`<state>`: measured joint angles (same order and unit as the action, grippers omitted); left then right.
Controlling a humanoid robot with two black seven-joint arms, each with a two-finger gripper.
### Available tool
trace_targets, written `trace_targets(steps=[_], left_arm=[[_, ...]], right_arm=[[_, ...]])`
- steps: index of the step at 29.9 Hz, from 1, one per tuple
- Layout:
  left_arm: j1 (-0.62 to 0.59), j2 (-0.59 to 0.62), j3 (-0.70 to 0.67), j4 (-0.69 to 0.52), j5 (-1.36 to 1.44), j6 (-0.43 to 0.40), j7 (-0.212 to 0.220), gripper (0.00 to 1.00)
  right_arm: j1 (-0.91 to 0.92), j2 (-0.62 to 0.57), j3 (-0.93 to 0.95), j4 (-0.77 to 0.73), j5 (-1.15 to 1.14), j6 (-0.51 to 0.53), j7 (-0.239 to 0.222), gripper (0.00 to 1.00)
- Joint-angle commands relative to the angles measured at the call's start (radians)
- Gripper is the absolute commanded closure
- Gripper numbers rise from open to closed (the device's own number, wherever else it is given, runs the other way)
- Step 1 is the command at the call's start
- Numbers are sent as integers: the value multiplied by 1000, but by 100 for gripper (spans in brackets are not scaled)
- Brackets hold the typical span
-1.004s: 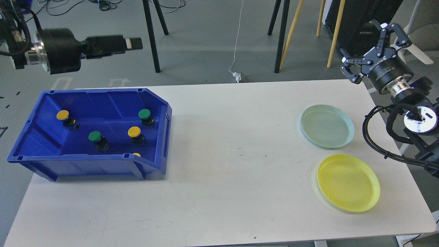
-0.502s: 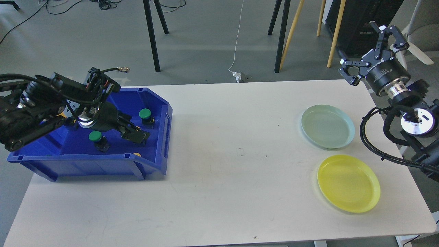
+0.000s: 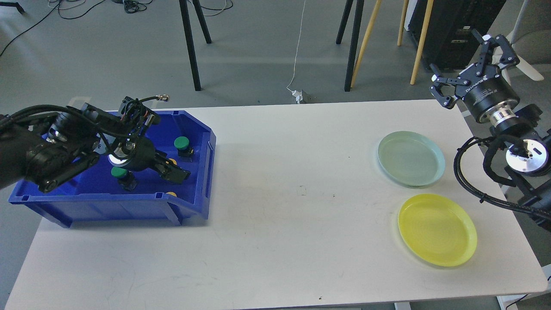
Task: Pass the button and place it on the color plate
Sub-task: 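Lower the left gripper into the blue bin over a green button, then close the left gripper on the green-capped button in the bin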
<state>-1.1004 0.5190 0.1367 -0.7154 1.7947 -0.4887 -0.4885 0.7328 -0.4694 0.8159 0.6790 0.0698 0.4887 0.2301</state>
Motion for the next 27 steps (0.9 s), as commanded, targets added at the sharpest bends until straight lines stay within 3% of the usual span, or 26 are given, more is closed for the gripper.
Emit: trace_targets(steps=[1,4,8,13,16,20,27], left_arm=[[10,-34,1,63,-1,0,0,8],[28,-39,1,79,-1,0,0,14],[34,-39,1,80,0,0,0,35],[39,-37,0,80,-1,0,0,40],[37,-37,0,80,-1,0,0,51],[37,-37,0,80,0,0,0,57],[34,-37,1,82,0,0,0,81]], right_arm=[[-9,5,0,1,1,0,0,1],[-10,9,0,1,1,0,0,1],[-16,11,0,1,-1,0,0,1],[-21,11,2,1,1,0,0,1],[-26,11,2,1,1,0,0,1],[-32,11,9,1,1,0,0,1],[-49,11,31,4,1,0,0,1]])
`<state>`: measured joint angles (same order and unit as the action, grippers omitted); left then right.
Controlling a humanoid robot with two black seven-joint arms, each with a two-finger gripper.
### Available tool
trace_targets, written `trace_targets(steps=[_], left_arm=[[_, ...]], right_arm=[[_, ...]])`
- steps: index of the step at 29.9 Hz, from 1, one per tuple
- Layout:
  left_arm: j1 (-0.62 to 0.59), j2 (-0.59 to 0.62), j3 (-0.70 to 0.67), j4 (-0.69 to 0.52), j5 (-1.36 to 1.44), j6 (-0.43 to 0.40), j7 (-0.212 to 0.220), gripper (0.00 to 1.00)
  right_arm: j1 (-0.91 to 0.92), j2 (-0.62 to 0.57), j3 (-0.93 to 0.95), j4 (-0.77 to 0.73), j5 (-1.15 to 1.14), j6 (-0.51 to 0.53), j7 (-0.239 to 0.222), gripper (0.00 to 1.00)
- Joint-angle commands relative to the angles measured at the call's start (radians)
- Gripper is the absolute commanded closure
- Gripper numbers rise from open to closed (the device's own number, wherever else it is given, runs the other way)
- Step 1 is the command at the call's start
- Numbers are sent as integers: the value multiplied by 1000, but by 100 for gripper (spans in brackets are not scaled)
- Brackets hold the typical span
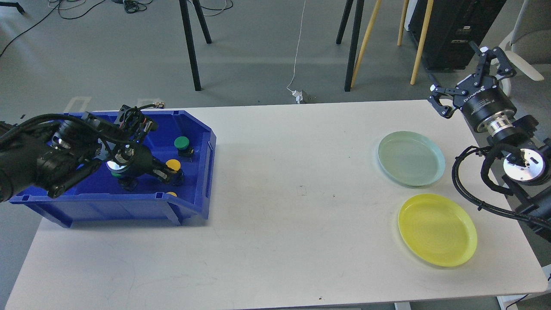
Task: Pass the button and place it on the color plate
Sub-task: 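Close the left gripper on the green-capped button in the bin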
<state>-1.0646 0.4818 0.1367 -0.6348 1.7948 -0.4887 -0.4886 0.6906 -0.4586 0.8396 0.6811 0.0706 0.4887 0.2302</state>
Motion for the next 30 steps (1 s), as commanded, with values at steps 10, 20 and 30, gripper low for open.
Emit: trace_targets(steps=[10,20,30], left_arm=[[-3,0,0,0,-3,0,0,71],[0,0,-3,-3,-8,0,0,20],[-3,-15,-8,0,-15,0,0,14]], right_arm=[[-25,-2,19,14,0,0,0,1],[-28,-2,21,15,0,0,0,1],[-40,-3,23,31,0,0,0,1]])
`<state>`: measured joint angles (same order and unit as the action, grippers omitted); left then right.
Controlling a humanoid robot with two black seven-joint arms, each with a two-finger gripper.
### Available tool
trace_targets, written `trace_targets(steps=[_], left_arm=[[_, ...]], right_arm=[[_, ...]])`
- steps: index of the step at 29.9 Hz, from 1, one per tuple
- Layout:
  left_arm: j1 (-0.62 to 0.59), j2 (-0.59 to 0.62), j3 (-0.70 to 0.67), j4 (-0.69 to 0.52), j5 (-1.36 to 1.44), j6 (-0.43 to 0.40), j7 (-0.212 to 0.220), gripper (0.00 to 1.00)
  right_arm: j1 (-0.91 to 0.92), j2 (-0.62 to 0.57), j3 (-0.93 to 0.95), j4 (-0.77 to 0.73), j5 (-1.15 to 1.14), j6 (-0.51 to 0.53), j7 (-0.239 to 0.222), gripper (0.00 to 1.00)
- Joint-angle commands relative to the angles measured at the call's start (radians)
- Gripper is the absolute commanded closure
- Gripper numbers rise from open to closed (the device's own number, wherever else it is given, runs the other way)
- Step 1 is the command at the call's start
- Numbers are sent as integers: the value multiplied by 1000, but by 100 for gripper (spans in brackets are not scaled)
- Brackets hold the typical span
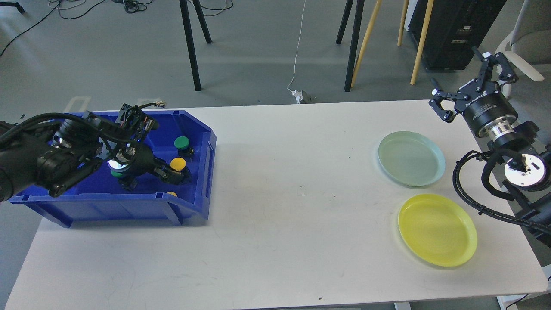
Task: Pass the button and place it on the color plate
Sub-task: 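Close the left gripper on the green-capped button in the bin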
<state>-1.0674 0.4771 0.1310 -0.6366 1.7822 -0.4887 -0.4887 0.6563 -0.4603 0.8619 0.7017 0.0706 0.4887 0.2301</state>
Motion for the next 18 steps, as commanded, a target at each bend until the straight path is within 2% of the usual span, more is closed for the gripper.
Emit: trace_targets(steps=[1,7,12,18], left_arm=[[0,-17,-2,3,-4,0,0,14],[0,-37,-11,23,-7,4,0,13],[0,-77,-7,100,-9,59,0,14],[0,-77,-8,103,-9,61,0,17]], right_arm=[[-6,-1,3,13,0,0,0,1],[-14,-3,9,16,0,0,0,1],[-17,-3,9,16,0,0,0,1],[-20,-3,11,18,0,0,0,1]])
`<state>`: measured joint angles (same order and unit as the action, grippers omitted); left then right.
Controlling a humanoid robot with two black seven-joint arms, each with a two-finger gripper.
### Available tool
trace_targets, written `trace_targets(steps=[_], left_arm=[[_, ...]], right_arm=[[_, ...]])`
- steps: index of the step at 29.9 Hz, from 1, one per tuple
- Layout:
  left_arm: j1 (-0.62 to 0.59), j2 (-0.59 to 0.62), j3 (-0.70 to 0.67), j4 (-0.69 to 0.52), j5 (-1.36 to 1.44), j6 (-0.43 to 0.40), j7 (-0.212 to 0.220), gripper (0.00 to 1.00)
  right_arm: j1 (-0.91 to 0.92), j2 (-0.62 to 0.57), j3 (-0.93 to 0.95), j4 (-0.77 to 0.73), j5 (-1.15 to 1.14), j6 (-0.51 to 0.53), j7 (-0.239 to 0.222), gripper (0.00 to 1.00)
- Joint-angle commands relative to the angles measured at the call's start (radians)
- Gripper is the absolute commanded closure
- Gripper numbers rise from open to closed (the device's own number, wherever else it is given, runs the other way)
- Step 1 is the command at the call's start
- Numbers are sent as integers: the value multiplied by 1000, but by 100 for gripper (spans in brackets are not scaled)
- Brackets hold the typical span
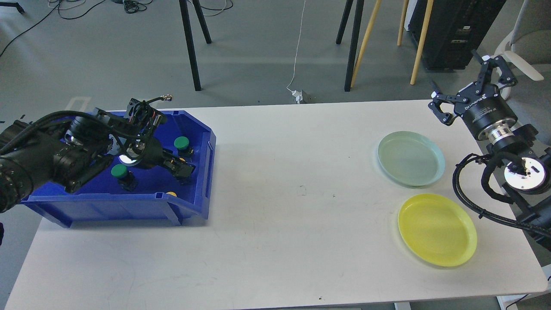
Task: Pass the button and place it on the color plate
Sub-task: 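Close the left gripper on the green-capped button in the bin, then lift the button and extend the left gripper toward the right gripper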
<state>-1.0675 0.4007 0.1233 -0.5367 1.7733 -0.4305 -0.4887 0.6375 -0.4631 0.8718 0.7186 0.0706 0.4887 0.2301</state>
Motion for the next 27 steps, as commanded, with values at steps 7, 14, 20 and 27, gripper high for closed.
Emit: trace_targets(steps=[7,14,20,27], left_arm=[[1,6,4,3,1,4,0,30],[0,7,6,-5,5,9,0,61],[-3,14,10,-8,8,7,0,88],[-29,108,-1,-83,8,-11,0,94]], right_arm=[[-6,0,1,1,0,0,0,1],[-9,0,1,-1,0,0,0,1],[-13,0,10,1,0,0,0,1],[-15,1,18,1,0,0,0,1]])
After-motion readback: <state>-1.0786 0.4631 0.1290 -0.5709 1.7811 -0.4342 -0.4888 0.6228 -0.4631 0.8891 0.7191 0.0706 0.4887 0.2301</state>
